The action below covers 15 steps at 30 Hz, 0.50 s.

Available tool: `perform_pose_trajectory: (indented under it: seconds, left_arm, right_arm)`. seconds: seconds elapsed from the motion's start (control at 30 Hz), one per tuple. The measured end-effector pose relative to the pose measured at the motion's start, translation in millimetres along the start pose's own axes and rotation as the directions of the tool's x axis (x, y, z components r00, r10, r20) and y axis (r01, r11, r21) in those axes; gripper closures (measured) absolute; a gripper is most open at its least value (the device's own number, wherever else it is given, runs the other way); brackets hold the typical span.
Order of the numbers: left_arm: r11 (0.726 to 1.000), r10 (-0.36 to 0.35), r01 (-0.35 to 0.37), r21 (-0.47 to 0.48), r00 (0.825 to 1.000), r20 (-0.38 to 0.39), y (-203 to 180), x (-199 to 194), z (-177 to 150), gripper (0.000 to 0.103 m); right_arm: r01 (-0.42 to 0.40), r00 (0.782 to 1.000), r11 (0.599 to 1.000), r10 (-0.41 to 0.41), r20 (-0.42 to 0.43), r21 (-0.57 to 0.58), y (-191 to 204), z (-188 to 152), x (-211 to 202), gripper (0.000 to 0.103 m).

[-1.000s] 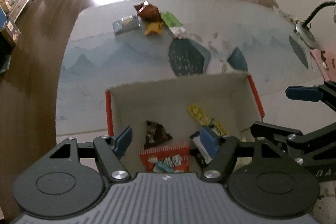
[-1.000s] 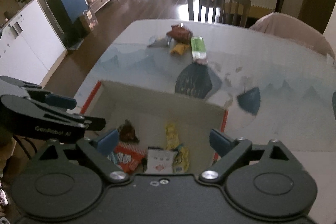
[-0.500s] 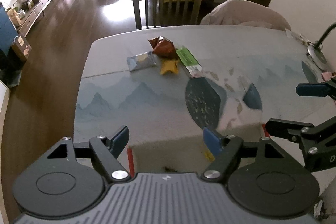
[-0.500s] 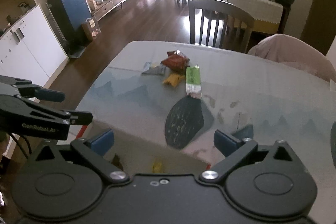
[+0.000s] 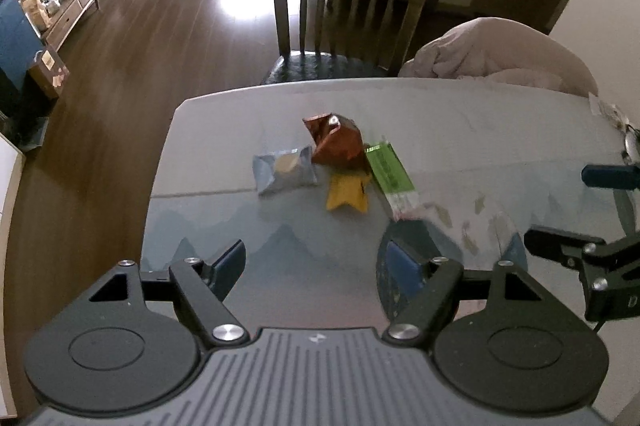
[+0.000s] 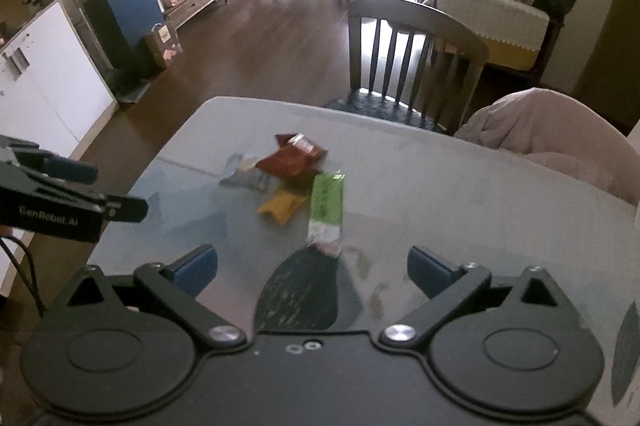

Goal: Organize snacks
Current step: 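Move both tools back toward the snack pile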

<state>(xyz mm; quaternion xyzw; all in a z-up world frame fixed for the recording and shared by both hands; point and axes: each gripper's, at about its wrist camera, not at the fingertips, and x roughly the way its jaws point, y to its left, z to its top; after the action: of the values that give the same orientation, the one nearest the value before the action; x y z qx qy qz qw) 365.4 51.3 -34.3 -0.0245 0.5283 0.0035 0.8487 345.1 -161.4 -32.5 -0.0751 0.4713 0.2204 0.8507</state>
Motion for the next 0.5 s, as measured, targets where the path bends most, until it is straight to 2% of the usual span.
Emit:
perform_pose_trajectory:
  seconds: [0.2,0.4,0.5]
  left_arm:
    - [1.0,-0.004,0.004,0.019,1.0,-0.023,-9,51,28,0.025]
    - [0.999,-0.021,0.025,0.036,0.995,-0.102,-18,102,42,0.025]
    - [0.998,-0.008,0.016,0.064,0.991,-0.131,-24,128,48,0.025]
  right_arm:
    - [0.009,0.999,0.999,-0.01,-0.036,-0.037,-16,25,49,0.001]
    - [0.001,0.992,0.988,-0.021,-0.124,-0.154,-8,18,112,0.005]
    - [-0.01,0.989,0.985,-0.015,-0.148,-0.17,-8,15,136,0.006]
